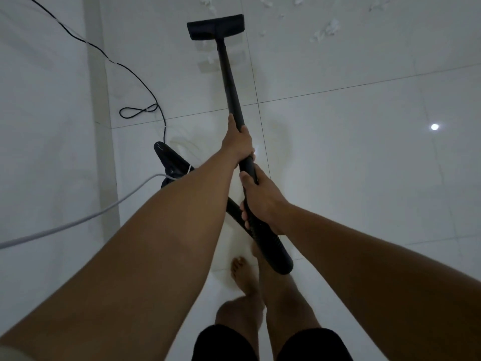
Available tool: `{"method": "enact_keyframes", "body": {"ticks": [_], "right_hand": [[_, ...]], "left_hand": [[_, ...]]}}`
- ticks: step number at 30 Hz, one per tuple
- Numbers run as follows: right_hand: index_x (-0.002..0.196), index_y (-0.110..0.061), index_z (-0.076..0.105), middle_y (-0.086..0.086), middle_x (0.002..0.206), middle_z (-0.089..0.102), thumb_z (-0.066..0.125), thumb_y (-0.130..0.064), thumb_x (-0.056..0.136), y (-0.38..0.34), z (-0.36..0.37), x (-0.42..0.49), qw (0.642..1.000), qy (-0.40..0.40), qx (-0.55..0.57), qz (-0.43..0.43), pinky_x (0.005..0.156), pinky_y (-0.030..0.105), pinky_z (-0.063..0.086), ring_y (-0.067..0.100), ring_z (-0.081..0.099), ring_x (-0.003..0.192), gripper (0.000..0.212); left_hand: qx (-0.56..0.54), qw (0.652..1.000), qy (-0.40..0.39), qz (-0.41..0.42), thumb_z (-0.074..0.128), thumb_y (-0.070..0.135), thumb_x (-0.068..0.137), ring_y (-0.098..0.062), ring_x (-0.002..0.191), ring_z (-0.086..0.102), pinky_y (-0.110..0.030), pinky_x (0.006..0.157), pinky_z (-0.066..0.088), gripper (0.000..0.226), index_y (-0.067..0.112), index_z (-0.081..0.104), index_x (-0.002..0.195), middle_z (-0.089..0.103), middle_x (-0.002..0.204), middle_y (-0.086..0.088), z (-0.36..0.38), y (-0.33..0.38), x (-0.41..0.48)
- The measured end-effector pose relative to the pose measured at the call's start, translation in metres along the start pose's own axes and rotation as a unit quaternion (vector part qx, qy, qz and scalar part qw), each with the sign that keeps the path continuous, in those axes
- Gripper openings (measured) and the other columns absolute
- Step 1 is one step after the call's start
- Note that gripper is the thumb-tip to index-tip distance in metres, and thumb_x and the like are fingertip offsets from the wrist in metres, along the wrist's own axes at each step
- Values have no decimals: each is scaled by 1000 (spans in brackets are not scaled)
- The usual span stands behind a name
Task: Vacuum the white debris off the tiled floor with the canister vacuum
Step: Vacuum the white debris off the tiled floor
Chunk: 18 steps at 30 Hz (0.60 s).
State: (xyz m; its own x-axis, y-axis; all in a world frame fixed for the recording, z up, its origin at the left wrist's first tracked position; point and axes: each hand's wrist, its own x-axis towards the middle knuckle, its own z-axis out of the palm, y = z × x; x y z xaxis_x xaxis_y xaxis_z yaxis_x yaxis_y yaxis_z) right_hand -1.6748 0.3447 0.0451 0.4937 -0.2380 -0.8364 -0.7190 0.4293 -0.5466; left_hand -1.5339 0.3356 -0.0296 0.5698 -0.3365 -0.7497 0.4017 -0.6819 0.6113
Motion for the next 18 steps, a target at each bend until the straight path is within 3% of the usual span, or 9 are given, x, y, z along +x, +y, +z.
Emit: {"method": "enact_keyframes", "body": {"ticks": [6,9,13,14,16,18], "right_hand": [[153,-41,33,12,67,58,39,-40,110,23,6,6,1000,-10,10,2,52,34,56,20,56,48,43],[152,-40,35,13,71,58,39,-40,110,36,9,7,1000,-10,15,5,53,35,55,21,55,51,42],[146,-47,38,14,72,60,39,-43,109,64,14,3,1000,1,13,14,59,40,58,25,58,55,37],[141,-52,38,14,70,62,39,-46,108,74,16,4,1000,6,4,17,66,43,60,26,61,55,34],[128,-62,37,11,69,70,34,-59,101,94,19,9,998,23,-60,18,95,51,57,32,71,58,27],[129,-63,35,12,77,75,31,-67,93,107,21,13,994,46,-101,16,105,51,51,32,75,62,37]], "left_hand": [[-2,1000,0,11,31,30,110,-17,60,54,-29,50,50,64,39,-6,161,52,82,-8,0,-21,3],[-1,1000,5,10,31,29,110,-17,59,54,-28,49,50,63,39,-5,161,53,83,-8,4,-37,3],[3,1000,-7,9,32,30,110,-19,60,56,-34,59,54,64,40,-5,161,55,86,-11,13,-68,1],[5,1000,-11,8,32,30,110,-19,60,56,-34,60,54,64,40,-6,161,55,85,-11,15,-75,-1],[0,1000,-20,4,32,30,110,-18,58,55,-33,59,54,64,40,-6,160,55,79,-9,20,-85,-5],[-3,1000,-24,-1,32,30,110,-18,57,55,-33,58,54,64,40,-6,160,54,76,-8,25,-94,-10]]}}
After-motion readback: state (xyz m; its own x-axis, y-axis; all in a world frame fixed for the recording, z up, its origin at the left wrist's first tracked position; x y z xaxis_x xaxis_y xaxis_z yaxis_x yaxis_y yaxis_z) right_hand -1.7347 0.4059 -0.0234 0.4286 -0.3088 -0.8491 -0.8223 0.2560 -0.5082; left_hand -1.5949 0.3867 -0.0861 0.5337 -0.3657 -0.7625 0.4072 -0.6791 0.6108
